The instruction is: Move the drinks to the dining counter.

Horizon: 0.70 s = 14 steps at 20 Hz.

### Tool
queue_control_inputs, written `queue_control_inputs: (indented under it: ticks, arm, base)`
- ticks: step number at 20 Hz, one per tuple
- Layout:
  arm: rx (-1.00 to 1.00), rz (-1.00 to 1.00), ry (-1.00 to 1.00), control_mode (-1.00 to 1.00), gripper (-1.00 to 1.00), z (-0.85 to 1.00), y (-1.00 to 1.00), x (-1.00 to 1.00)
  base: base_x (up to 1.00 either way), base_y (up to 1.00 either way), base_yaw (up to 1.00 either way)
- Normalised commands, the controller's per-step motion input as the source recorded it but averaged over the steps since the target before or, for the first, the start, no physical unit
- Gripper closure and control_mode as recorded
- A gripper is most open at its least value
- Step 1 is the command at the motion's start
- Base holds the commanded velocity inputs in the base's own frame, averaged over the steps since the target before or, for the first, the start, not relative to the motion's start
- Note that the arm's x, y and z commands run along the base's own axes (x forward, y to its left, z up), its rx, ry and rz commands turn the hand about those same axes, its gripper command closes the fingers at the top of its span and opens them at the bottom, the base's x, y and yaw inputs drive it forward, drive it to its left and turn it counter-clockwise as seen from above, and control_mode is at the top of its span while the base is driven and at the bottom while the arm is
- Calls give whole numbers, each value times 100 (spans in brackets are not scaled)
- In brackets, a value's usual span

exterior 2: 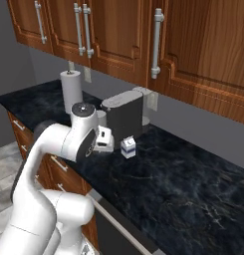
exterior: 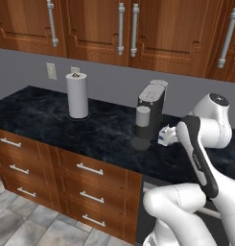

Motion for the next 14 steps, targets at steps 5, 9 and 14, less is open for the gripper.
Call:
queue_control_inputs:
  ticks: [5,9,14]
  arm:
    - [0,13,0,-100,-100,-17,-35,65]
    - [0,11,0,-100,-100,-2,-33,69]
    - [-1,8,0,-100,-100,-18,-32,75]
  base:
    - [0,0,0]
    - [0,0,0]
    - [0,0,0]
